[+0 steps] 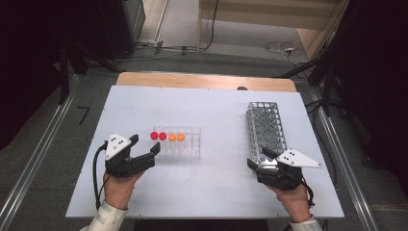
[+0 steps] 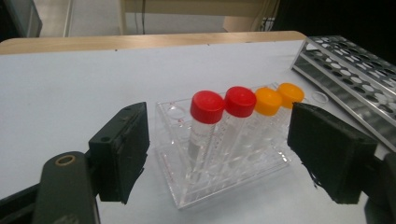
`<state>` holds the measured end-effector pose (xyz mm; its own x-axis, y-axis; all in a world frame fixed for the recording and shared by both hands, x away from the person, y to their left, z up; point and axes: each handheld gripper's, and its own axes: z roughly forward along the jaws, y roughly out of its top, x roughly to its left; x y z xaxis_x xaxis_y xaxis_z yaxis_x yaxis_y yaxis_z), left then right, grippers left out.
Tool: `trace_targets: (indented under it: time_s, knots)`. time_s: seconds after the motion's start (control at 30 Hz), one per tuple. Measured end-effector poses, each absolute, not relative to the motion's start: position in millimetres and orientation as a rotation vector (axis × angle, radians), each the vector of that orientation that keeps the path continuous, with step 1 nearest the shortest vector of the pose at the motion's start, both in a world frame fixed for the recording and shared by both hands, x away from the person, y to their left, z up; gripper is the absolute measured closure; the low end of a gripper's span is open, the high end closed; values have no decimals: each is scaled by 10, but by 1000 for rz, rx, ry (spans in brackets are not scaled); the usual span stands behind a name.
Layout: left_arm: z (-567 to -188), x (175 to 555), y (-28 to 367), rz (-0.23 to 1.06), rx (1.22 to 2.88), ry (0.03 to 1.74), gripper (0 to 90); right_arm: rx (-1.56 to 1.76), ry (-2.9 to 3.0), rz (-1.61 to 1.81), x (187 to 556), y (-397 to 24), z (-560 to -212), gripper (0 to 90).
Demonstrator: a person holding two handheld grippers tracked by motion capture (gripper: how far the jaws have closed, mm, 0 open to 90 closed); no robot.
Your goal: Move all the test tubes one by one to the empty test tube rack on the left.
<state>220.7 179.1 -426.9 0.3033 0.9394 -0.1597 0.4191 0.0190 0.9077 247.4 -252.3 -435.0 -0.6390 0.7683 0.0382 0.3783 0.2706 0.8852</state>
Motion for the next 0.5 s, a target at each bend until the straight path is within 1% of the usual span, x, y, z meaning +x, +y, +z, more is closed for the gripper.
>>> trace_targets:
  time_s: [0.3, 0.5]
  knots:
    - [-4334, 2130, 1922, 702, 1543, 1313, 189, 1056, 2121, 1319, 2449, -2659, -4338, 286]
    - [-4389, 2106, 1967, 707, 1543, 1334, 189, 1086, 2099, 1309, 2440, -2750, -4350, 285]
